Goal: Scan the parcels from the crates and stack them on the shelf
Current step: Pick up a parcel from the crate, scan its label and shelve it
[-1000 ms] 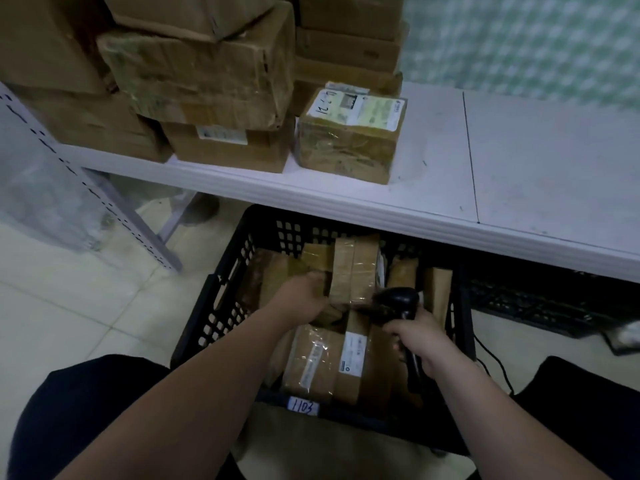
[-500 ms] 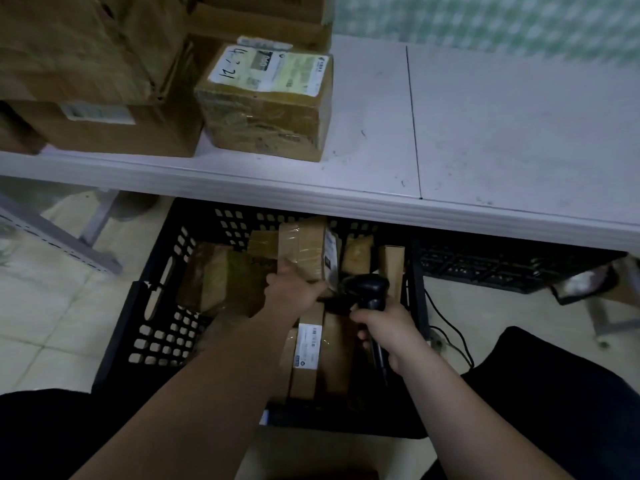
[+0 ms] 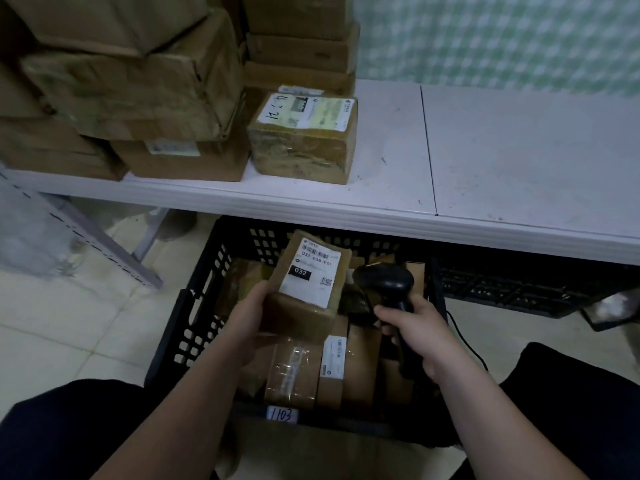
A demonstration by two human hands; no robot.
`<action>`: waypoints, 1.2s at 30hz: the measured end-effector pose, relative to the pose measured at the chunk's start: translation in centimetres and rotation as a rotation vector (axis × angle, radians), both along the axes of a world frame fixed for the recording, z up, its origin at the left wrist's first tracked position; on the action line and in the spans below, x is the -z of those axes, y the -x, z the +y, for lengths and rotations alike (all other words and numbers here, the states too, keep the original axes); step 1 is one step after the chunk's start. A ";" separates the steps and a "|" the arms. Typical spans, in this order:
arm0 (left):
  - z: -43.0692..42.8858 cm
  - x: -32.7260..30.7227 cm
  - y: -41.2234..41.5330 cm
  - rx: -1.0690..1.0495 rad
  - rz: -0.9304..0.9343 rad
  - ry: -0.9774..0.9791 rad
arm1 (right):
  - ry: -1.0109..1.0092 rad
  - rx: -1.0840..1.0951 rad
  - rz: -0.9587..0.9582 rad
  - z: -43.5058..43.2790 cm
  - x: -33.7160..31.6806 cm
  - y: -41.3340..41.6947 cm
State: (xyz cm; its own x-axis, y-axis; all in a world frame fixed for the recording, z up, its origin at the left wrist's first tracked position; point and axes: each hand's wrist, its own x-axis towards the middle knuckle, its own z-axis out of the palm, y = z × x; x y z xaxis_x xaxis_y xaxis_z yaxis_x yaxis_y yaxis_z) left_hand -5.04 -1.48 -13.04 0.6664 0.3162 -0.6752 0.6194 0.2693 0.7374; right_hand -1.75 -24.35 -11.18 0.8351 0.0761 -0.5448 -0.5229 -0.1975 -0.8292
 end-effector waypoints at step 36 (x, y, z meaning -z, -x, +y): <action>1.4 -6.1 6.2 -0.023 -0.532 -0.051 | -0.294 -0.108 -0.188 3.4 -13.6 3.8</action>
State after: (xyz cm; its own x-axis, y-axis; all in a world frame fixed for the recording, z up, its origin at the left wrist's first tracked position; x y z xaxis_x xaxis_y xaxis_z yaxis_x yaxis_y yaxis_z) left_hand -11.22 -0.08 -6.90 0.9050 0.3584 -0.2294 0.1508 0.2339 0.9605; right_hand -5.50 -20.95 2.39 0.8971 0.3002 -0.3243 -0.3452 0.0178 -0.9384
